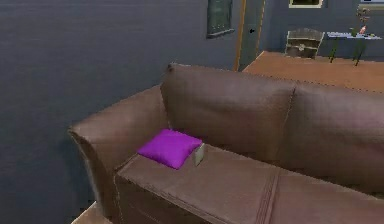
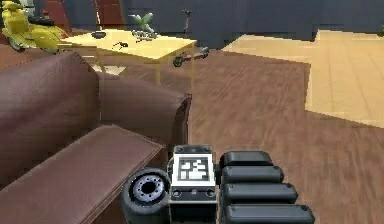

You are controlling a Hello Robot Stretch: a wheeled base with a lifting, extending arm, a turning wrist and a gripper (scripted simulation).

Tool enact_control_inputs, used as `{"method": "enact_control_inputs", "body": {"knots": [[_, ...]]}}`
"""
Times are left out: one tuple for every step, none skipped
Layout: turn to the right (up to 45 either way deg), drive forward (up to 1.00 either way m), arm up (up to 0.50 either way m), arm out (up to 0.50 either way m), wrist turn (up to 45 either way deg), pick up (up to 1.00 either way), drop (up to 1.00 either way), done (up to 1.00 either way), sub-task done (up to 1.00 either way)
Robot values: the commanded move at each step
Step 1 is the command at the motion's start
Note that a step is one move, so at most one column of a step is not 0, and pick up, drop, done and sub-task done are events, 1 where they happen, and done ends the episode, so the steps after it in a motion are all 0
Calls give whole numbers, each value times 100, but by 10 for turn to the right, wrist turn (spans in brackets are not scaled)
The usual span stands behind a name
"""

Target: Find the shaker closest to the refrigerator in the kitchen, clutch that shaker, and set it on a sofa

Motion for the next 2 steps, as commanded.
{"method": "enact_control_inputs", "body": {"knots": [[-270,0,0,0,0,0,0,0,0],[210,0,0,0,0,0,0,0,0]]}}
